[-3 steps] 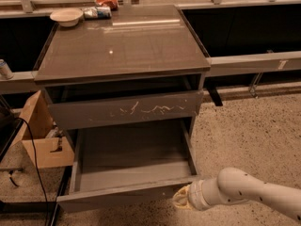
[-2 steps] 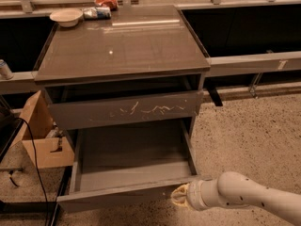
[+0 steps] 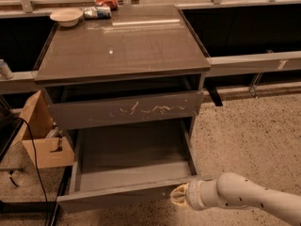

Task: Close middle drawer

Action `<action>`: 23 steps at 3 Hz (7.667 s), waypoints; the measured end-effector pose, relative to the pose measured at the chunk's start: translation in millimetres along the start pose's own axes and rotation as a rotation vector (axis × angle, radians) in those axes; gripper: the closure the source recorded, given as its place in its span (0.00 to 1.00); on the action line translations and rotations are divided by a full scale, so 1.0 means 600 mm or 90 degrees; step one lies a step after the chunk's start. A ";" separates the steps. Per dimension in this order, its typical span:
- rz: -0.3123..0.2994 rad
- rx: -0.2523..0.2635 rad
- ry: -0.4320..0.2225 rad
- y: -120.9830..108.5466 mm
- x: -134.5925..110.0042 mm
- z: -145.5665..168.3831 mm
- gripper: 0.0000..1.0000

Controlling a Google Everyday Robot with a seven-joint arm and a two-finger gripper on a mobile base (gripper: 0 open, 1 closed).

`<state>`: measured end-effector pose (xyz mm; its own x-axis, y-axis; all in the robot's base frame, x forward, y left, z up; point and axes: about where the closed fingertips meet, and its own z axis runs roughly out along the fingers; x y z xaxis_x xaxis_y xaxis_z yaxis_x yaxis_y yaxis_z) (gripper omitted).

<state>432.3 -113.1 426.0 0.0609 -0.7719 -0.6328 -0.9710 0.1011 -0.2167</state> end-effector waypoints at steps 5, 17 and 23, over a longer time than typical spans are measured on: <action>-0.049 0.073 -0.028 -0.028 -0.001 0.047 0.79; -0.071 0.125 -0.034 -0.131 0.013 0.145 1.00; -0.078 0.141 -0.028 -0.178 0.009 0.153 0.00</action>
Offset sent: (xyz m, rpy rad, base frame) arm 0.0184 0.0003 -0.0179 0.0184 -0.1298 -0.0372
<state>557.6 -70.0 377.5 0.1900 -0.7592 -0.6225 -0.8817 0.1471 -0.4484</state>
